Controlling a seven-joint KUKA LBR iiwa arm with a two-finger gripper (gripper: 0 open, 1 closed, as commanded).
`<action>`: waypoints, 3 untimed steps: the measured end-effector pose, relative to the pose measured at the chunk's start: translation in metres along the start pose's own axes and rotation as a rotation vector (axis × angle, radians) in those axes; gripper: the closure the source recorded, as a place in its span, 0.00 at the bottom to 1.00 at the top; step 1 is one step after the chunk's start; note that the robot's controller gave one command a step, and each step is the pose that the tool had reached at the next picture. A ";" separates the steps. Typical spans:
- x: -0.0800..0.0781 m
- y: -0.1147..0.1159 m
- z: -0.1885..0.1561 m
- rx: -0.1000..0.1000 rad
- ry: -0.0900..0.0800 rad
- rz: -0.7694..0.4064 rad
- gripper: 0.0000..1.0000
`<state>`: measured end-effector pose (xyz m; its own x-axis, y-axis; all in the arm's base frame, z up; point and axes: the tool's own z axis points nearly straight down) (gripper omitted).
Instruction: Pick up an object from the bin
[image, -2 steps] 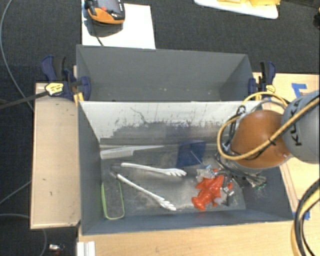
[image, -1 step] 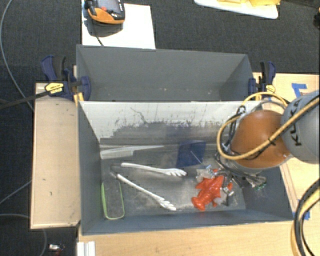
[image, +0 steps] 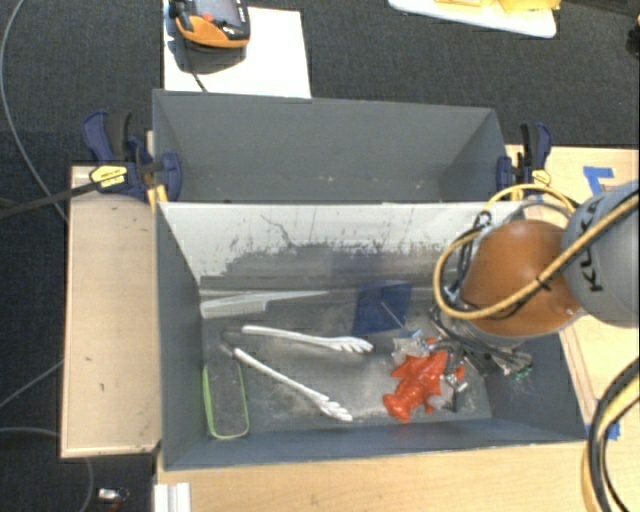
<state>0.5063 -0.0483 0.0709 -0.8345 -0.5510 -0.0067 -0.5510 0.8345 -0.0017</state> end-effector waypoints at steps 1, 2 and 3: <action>0.000 0.000 0.000 0.000 0.000 0.002 1.00; 0.000 0.000 0.000 0.000 0.000 0.004 1.00; 0.000 0.000 0.000 0.000 0.000 0.005 1.00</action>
Offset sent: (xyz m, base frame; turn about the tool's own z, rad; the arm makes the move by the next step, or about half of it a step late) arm 0.0000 0.0000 0.0000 0.0000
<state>0.5063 -0.0483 0.0709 -0.8372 -0.5469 -0.0064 -0.5469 0.8372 -0.0014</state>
